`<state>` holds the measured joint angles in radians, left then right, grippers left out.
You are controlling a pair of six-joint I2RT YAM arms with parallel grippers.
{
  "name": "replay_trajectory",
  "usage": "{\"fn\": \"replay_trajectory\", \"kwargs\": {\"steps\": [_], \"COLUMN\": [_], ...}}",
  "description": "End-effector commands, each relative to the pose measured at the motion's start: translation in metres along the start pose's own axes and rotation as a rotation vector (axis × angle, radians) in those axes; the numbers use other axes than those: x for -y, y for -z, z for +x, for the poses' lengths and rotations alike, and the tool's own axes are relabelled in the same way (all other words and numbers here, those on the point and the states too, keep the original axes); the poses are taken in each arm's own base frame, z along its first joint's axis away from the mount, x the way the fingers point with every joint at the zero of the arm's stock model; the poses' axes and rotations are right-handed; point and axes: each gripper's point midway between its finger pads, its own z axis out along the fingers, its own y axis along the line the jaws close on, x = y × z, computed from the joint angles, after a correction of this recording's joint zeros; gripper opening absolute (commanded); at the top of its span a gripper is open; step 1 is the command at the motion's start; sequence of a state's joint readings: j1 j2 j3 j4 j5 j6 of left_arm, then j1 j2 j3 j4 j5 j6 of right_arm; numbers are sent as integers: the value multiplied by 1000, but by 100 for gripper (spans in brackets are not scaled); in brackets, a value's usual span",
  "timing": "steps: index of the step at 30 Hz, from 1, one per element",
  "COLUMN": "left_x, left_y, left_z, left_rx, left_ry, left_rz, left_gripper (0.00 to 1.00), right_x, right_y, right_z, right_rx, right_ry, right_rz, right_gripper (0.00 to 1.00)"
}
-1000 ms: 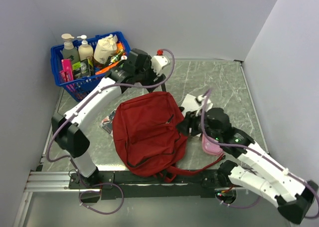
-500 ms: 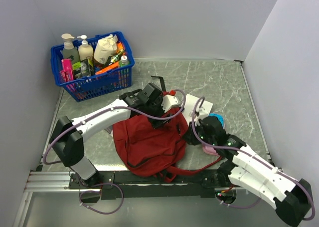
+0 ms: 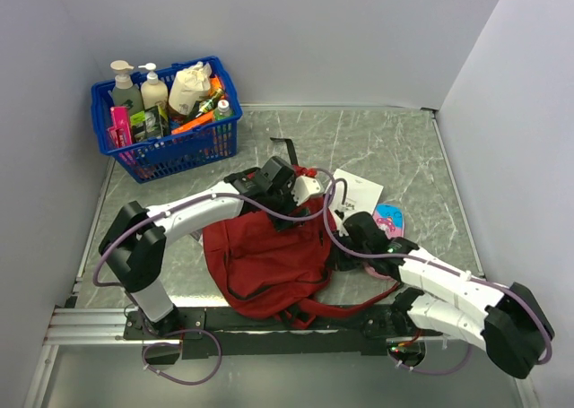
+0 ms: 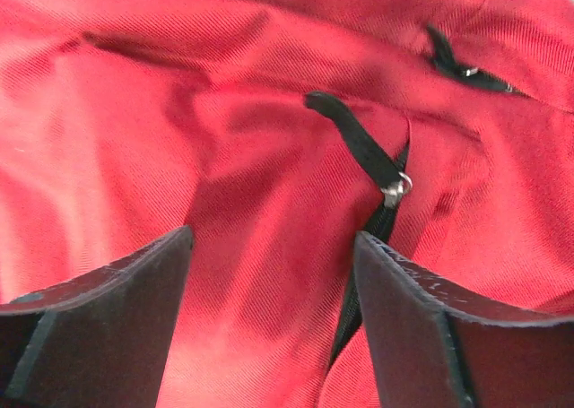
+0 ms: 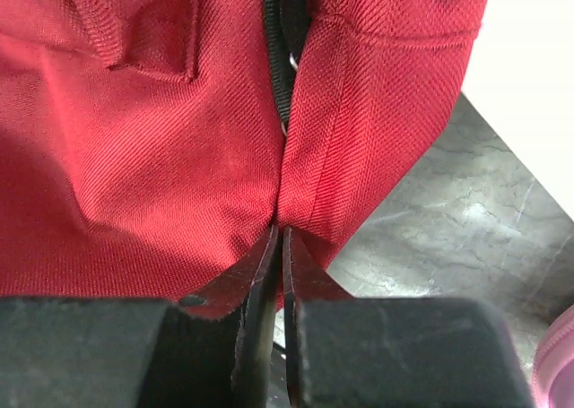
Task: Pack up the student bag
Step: Adjust the student bag at the center of the board.
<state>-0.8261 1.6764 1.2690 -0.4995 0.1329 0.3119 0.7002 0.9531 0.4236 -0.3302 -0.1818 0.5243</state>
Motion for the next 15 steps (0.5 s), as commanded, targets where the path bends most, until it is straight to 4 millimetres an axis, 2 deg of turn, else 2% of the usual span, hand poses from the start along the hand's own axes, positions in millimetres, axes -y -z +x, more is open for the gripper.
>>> {"fn": "replay_trajectory", "kwargs": {"steps": [1, 2, 3, 4, 5, 6, 9, 15], "left_x": [-8, -9, -11, -12, -14, -15, -16, -17], "left_y": [13, 13, 12, 11, 12, 13, 16, 23], "left_z": [-10, -8, -7, -1, 1, 0, 0, 0], "left_rx": [65, 64, 73, 66, 68, 78, 90, 96], "left_ry": [-20, -22, -23, -15, -9, 2, 31, 42], "left_rz": [-46, -54, -65, -74, -78, -79, -74, -85], "left_gripper": [70, 60, 55, 51, 42, 40, 40, 41], "right_x": [-1, -4, -7, -13, -15, -19, -21, -17], "right_y": [5, 11, 19, 34, 41, 50, 56, 32], "right_z": [-6, -15, -31, -47, -58, -71, -96, -108], "right_rx": [-14, 24, 96, 187, 239, 290, 365, 345], "right_ry": [-3, 2, 11, 17, 24, 26, 29, 22], "right_rz": [46, 43, 46, 26, 27, 23, 51, 105], "right_gripper": [20, 25, 32, 43, 46, 49, 51, 48]}}
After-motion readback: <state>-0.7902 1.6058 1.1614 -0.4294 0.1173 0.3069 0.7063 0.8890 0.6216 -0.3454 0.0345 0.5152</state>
